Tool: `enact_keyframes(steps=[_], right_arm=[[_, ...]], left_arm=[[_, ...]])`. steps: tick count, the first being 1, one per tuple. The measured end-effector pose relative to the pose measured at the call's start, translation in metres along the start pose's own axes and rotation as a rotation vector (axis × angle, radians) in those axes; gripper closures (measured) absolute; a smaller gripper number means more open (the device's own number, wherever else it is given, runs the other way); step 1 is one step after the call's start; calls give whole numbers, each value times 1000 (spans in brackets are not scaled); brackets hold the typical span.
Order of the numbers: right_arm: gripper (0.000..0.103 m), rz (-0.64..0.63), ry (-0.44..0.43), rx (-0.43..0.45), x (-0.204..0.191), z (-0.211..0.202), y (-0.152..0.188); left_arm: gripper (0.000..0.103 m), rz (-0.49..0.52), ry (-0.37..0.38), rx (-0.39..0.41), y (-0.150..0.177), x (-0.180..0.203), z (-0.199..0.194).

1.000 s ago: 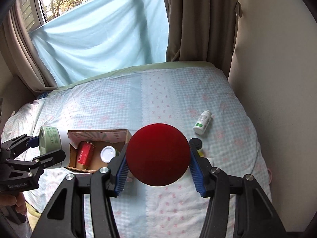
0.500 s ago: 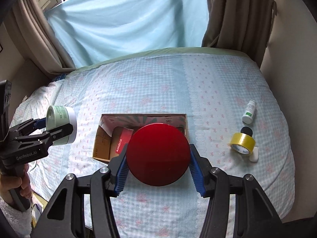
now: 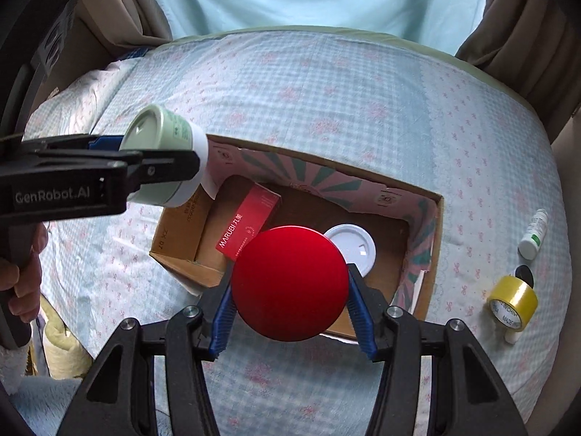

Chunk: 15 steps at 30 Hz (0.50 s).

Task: Organize rigid objects
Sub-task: 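Lower the green jar into the box with the left tool while the right tool releases its jar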

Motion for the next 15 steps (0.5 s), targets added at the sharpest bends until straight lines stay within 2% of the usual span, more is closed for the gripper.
enact_keyframes(steps=[7,15], right_arm=[[52,-5,-18,-63,-3,53,1],[52,-60,-39,-118,-15,88,1]], left_arm=[[35,1,-28,-100,5,-16,60],[35,14,-45,-169,2,-23,91]])
Point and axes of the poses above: each gripper's, at about its wrist camera, not at the fingertips, and z roughly the way its jaws point, x to its right, y to its underside, the point moved 9 cm from there along z, roughly the way its jaws point, and after that the axes turned 1 degree about x, right-handed, at the moved point
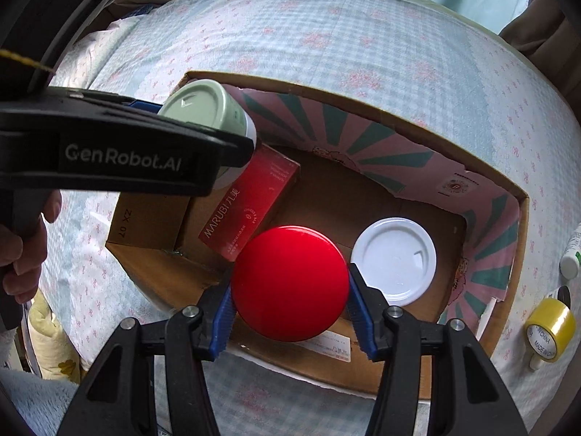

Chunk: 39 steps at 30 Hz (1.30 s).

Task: Organize rigid objects
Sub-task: 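Lower the green jar into the box with the left tool while the right tool releases its jar, then withdraw both open tools from the cardboard box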

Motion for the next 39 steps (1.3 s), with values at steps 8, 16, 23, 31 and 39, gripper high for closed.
enact_keyframes(steps=[8,16,23,31,39], right_arm=[[0,57,-67,145,6,-9,-9],[0,47,-11,137,18,-20,-1],[0,60,21,143,18,-37,2],[0,44,55,183,14,-74,8],[0,62,84,235,9,-122,20]], left_arm=[[0,-16,5,65,-14,-3,-20],[0,-40,-3,54,0,-7,-26],[0,-14,-28,92,5,-1,-49],[0,-6,-67,196,13,5,-103],[0,-53,-68,273,48,11,-158]])
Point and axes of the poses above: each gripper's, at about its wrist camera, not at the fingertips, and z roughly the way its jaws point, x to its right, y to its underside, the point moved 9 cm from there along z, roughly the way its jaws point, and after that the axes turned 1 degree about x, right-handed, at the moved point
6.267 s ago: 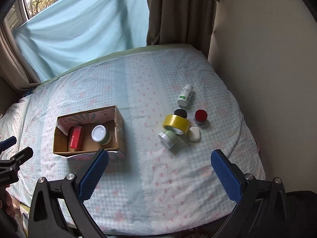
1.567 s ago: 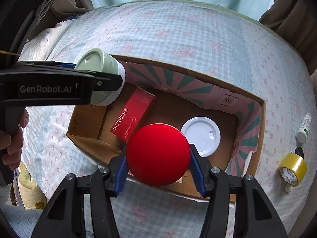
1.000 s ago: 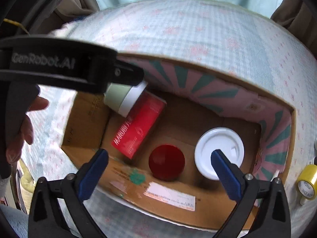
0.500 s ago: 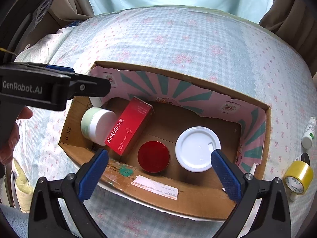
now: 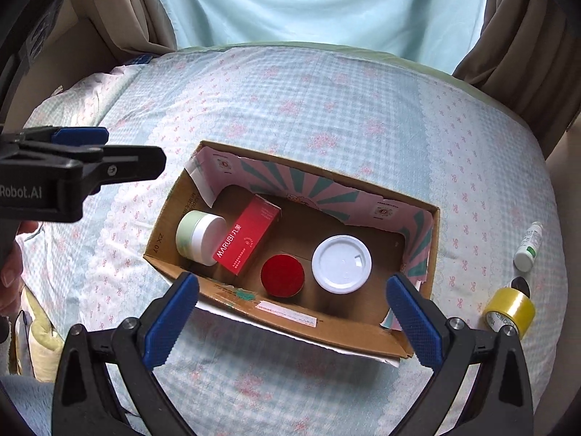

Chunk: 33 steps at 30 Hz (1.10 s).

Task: Organize rigid objects
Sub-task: 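Withdraw both open tools from the cardboard box, then move the left tool toward the yellow tape roll while the right tool approaches the remaining items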

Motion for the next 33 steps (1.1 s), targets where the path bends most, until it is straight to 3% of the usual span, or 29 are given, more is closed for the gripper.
enact_keyframes(steps=[6,14,22,27,33], right_arm=[[0,75,2,22,4,-42,10],[0,240,97,38,38,-105,41],[0,288,229,7,95,-155,98],[0,353,255,8,143,-179,131],[0,393,251,12,211,-188,158]], left_arm=[[0,-1,-2,43,26,11,-48],[0,22,47,72,47,45,-95],[0,107,102,66,61,110,-104],[0,154,141,40,64,161,-102],[0,211,110,25,56,225,-85]])
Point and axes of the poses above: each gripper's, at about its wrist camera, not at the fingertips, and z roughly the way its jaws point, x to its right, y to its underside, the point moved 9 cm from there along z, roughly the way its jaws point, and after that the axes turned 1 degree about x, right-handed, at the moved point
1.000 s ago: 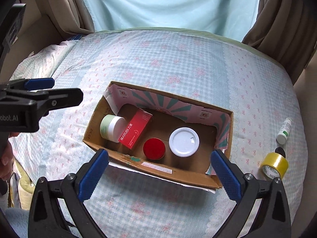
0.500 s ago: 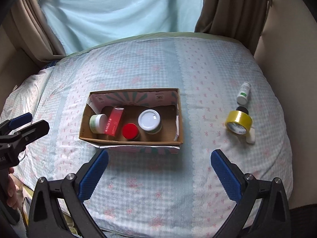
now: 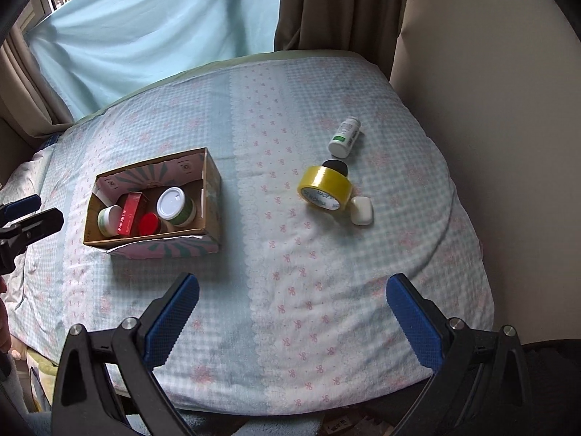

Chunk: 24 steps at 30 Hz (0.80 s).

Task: Organize rigid objects
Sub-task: 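Move the left tool toward the yellow tape roll while the right tool approaches the remaining items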

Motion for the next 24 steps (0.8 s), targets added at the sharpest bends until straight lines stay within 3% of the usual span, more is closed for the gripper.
enact_keyframes(steps=[6,14,24], right_arm=[[0,8,-36,-21,63,32,-23],[0,34,-108,-54,132,86,-83],[0,66,-205,-135,157,174,-158]], left_arm=[[0,-23,-19,-52,-28,52,44],[0,-50,-23,-132,-61,115,112],[0,-14,43,-245,-87,171,205]])
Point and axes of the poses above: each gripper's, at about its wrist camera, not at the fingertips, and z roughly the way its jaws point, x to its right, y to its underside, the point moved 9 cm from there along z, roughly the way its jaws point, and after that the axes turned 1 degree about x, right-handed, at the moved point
